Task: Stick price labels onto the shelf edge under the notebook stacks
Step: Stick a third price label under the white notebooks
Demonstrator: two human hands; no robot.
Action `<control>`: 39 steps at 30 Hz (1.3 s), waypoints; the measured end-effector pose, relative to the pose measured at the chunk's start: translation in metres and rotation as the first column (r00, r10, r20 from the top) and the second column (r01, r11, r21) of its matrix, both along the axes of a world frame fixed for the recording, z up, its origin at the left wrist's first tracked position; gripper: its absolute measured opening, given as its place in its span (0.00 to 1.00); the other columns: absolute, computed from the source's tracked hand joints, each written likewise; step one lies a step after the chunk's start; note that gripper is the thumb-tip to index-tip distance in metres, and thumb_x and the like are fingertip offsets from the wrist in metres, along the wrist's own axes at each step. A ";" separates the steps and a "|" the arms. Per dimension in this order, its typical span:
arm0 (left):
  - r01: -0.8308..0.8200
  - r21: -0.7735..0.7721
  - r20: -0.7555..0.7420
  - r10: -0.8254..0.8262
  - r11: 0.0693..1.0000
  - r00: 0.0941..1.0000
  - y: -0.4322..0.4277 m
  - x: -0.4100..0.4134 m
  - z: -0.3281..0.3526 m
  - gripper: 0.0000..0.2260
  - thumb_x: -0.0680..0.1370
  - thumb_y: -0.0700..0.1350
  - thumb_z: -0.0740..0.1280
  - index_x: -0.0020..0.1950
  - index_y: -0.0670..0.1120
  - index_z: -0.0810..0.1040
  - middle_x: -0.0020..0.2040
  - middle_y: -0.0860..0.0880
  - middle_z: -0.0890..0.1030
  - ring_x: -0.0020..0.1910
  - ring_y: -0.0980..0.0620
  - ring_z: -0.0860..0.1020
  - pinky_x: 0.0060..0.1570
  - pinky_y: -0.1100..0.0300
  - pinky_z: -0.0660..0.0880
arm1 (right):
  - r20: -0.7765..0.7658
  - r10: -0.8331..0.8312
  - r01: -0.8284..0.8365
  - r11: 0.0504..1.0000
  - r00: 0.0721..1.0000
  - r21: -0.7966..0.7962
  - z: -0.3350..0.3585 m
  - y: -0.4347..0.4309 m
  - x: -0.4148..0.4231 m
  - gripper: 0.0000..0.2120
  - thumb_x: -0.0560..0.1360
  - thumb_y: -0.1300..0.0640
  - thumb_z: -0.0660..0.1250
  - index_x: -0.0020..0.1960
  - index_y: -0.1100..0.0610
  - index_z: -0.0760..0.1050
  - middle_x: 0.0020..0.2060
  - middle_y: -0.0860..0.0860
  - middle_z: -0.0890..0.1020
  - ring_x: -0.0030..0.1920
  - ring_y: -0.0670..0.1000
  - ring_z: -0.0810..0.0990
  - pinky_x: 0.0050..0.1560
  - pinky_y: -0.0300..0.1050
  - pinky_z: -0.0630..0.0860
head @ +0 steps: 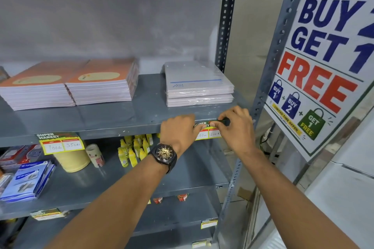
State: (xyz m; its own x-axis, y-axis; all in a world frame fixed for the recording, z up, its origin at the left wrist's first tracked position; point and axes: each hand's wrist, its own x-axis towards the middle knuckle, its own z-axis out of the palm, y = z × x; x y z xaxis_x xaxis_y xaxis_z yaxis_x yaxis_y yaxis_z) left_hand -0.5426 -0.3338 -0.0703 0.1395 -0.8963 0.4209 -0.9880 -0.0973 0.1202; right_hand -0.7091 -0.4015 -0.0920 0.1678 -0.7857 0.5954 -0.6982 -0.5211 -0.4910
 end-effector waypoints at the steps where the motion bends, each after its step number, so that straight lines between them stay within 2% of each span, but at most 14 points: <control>1: -0.014 0.007 -0.005 0.014 1.000 1.000 -0.001 0.003 0.003 0.20 0.75 0.66 0.62 0.41 0.49 0.71 0.43 0.47 0.83 0.42 0.41 0.80 0.36 0.55 0.67 | -0.025 -0.033 0.033 0.999 0.999 -0.022 0.000 -0.001 -0.001 0.13 0.65 0.44 0.77 0.40 0.51 0.79 0.43 0.47 0.78 0.49 0.53 0.73 0.50 0.51 0.71; 4: -0.060 0.005 -0.003 0.060 0.998 0.998 -0.004 0.011 0.011 0.25 0.70 0.71 0.64 0.41 0.49 0.66 0.42 0.47 0.83 0.42 0.40 0.81 0.37 0.54 0.69 | -0.086 -0.082 0.080 0.996 0.993 -0.027 -0.001 -0.001 -0.003 0.15 0.65 0.40 0.75 0.44 0.48 0.77 0.48 0.45 0.79 0.55 0.53 0.71 0.54 0.51 0.65; 7: -0.055 0.028 -0.011 0.056 0.998 0.998 -0.008 0.018 0.014 0.29 0.66 0.74 0.64 0.43 0.49 0.67 0.42 0.48 0.82 0.42 0.41 0.80 0.39 0.53 0.73 | -0.169 -0.086 0.082 0.996 0.982 -0.031 -0.001 0.003 -0.003 0.16 0.69 0.39 0.71 0.48 0.48 0.76 0.49 0.45 0.79 0.55 0.53 0.73 0.53 0.51 0.63; 11: 0.027 0.114 -0.083 -0.017 0.993 0.996 -0.012 0.032 0.020 0.26 0.66 0.74 0.65 0.43 0.51 0.69 0.40 0.51 0.80 0.40 0.45 0.77 0.40 0.54 0.74 | -0.212 -0.105 0.109 0.994 0.972 0.007 0.002 0.012 0.000 0.19 0.69 0.37 0.68 0.53 0.48 0.74 0.51 0.45 0.78 0.57 0.53 0.73 0.56 0.53 0.64; 15: 0.087 0.167 -0.125 -0.067 0.982 0.990 -0.012 0.038 0.024 0.23 0.68 0.72 0.65 0.42 0.53 0.69 0.35 0.56 0.74 0.39 0.48 0.75 0.37 0.55 0.69 | -0.241 -0.147 0.159 0.987 0.959 0.030 0.006 0.019 0.011 0.27 0.63 0.30 0.70 0.51 0.49 0.75 0.50 0.46 0.79 0.56 0.54 0.73 0.56 0.54 0.65; 23: 0.108 0.174 -0.159 -0.080 0.979 0.984 -0.009 0.040 0.026 0.22 0.69 0.70 0.66 0.43 0.52 0.70 0.35 0.57 0.73 0.39 0.49 0.75 0.36 0.56 0.67 | -0.170 -0.079 0.091 0.994 0.982 0.068 0.012 0.014 -0.001 0.14 0.70 0.41 0.72 0.51 0.47 0.79 0.49 0.46 0.81 0.56 0.54 0.74 0.56 0.53 0.64; 35: 0.090 0.160 -0.187 -0.059 0.983 0.981 -0.005 0.038 0.028 0.22 0.69 0.69 0.67 0.44 0.52 0.71 0.39 0.54 0.76 0.40 0.49 0.75 0.37 0.56 0.67 | -0.286 -0.133 0.138 0.990 0.949 -0.002 0.007 0.017 0.004 0.12 0.74 0.44 0.68 0.52 0.50 0.77 0.50 0.48 0.81 0.54 0.55 0.74 0.56 0.56 0.65; 39: 0.088 0.163 -0.268 -0.042 0.983 0.963 0.009 0.034 0.029 0.22 0.70 0.67 0.68 0.52 0.52 0.70 0.41 0.54 0.76 0.41 0.48 0.75 0.39 0.56 0.68 | -0.291 -0.101 0.123 0.991 0.951 0.058 0.011 0.022 0.004 0.11 0.75 0.47 0.68 0.53 0.52 0.78 0.50 0.50 0.81 0.54 0.58 0.76 0.59 0.57 0.67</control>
